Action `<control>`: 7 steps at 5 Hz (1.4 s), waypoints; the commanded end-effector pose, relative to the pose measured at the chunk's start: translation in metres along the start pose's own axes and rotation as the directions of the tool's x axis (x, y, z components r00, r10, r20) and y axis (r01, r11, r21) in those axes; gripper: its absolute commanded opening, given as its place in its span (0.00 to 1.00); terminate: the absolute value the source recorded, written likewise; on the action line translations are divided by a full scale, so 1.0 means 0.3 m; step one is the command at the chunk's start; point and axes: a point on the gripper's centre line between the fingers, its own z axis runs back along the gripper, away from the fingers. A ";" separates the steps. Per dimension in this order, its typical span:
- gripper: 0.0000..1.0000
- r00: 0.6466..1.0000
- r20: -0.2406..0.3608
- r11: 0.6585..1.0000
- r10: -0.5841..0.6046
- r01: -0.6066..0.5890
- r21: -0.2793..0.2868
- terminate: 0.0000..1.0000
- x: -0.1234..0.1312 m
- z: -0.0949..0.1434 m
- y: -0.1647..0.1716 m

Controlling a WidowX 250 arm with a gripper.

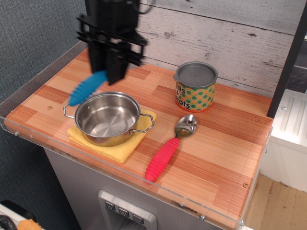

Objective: Place the blue fork to the left of the silver pot.

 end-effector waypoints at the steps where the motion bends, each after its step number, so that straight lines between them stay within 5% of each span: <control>1: 0.00 0.997 0.039 0.997 -0.063 0.061 0.056 0.00 0.037 0.013 0.156; 3: 0.00 0.989 0.076 0.991 -0.130 0.126 0.052 0.00 0.061 -0.069 0.274; 4: 0.00 0.976 0.141 0.986 -0.164 0.160 0.038 0.00 0.069 -0.118 0.315; 7: 0.00 0.980 0.183 0.996 -0.077 0.066 0.066 0.00 0.069 -0.230 0.367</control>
